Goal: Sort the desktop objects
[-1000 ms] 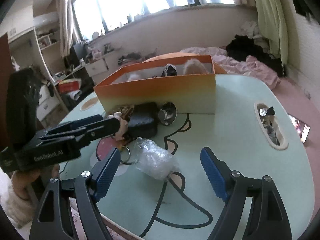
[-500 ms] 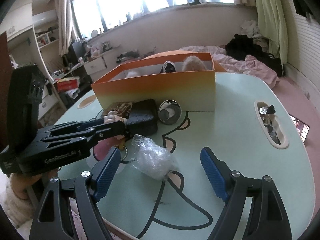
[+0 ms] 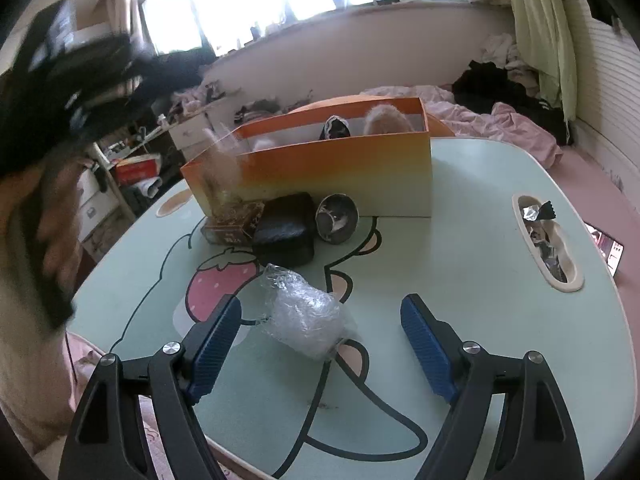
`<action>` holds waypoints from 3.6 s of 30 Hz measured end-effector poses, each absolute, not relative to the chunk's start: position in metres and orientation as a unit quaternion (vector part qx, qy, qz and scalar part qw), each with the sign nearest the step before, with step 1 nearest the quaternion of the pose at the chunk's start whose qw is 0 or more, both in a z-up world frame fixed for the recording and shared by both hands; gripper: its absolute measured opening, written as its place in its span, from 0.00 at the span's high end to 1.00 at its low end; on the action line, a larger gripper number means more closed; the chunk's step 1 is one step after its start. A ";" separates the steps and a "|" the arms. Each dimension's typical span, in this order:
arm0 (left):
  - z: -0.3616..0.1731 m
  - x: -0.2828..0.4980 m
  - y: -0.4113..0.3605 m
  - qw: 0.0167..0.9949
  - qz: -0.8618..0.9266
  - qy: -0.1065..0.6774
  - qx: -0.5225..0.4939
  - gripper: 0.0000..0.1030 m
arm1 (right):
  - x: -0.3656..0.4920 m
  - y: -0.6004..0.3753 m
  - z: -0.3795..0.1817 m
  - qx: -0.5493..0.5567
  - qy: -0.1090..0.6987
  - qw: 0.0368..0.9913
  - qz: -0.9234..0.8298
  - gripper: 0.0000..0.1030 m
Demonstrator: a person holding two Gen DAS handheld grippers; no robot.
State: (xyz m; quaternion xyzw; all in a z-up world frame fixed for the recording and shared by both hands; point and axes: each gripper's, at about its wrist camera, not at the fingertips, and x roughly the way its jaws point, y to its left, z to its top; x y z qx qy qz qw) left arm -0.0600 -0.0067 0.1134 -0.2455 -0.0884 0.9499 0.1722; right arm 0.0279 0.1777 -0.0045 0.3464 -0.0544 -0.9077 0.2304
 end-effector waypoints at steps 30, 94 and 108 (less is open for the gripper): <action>0.027 -0.004 0.007 0.215 0.911 -0.032 -0.351 0.40 | 0.031 0.176 -0.004 0.345 -0.062 0.232 -0.907 0.20; 0.021 0.003 -0.033 0.160 0.891 -0.018 -0.426 0.29 | 0.028 0.176 -0.004 0.342 -0.051 0.226 -0.910 0.20; -0.004 0.017 -0.011 0.093 0.916 0.039 -0.389 0.13 | 0.027 0.152 -0.012 0.341 0.037 0.186 -0.921 0.20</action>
